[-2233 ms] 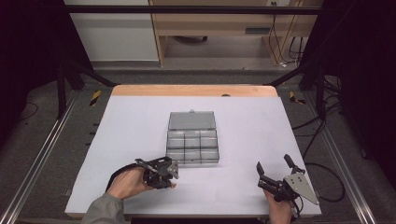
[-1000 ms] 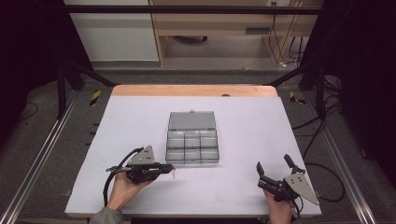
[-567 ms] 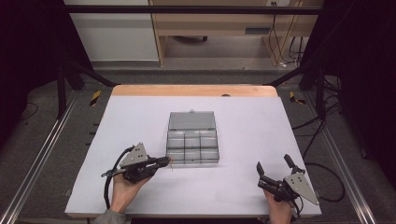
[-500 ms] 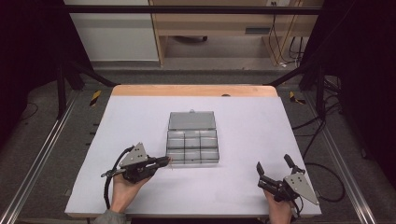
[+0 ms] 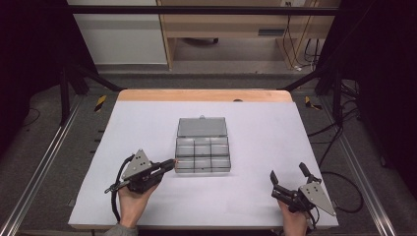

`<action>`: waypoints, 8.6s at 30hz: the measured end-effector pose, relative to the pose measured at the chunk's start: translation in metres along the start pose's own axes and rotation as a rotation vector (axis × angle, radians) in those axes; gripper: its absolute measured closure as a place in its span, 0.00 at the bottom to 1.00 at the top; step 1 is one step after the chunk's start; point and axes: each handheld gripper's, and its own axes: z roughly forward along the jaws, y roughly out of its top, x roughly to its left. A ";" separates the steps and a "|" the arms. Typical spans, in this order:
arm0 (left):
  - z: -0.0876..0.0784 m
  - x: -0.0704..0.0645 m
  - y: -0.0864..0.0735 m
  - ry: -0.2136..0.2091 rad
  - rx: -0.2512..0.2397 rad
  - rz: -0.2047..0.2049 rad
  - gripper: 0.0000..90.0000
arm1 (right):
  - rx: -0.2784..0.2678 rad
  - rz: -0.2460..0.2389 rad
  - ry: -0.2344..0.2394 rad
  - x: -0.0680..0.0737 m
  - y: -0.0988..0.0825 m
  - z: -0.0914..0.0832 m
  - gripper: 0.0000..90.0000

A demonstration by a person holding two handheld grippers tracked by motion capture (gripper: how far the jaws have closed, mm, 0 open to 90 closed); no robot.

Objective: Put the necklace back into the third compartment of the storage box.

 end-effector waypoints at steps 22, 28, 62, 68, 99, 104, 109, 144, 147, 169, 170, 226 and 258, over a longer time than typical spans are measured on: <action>0.014 0.003 0.014 0.112 -0.091 -0.078 0.95 | 0.000 0.001 0.000 0.000 0.000 0.000 0.01; 0.027 0.003 0.016 0.115 -0.092 -0.088 0.95 | 0.000 0.001 0.000 0.000 0.000 0.000 0.01; 0.109 0.004 0.036 0.069 -0.044 -0.083 0.95 | 0.000 0.002 0.000 0.000 0.000 0.000 0.01; 0.124 0.000 0.037 0.049 -0.023 -0.080 0.95 | 0.000 0.000 -0.001 0.000 0.000 0.000 0.01; 0.170 -0.001 0.027 0.004 0.143 -0.109 0.95 | 0.001 0.001 -0.001 0.000 0.000 0.000 0.01; 0.174 0.001 0.027 0.007 0.175 -0.102 0.95 | 0.001 0.001 0.000 0.000 0.000 0.000 0.01; 0.180 -0.001 0.030 0.005 0.229 -0.070 0.95 | 0.000 0.000 -0.001 0.000 0.000 0.000 0.01; 0.203 0.002 0.033 -0.032 0.466 -0.100 0.94 | 0.001 0.000 0.000 0.000 0.000 0.000 0.01; 0.205 0.004 0.033 -0.037 0.484 -0.109 0.94 | 0.001 0.000 0.000 0.000 0.000 0.000 0.01; 0.202 0.003 0.035 -0.034 0.460 -0.118 0.87 | 0.002 0.000 0.000 0.000 0.000 0.000 0.01; 0.202 0.003 0.035 -0.035 0.459 -0.117 0.86 | 0.002 0.000 0.000 0.000 0.000 0.000 0.01; 0.074 0.009 0.024 0.091 0.081 -0.124 0.08 | 0.000 -0.001 0.000 0.000 0.000 0.000 0.01; -0.047 0.027 -0.063 0.356 -0.137 -0.191 0.08 | -0.001 0.000 0.000 0.000 0.000 0.000 0.01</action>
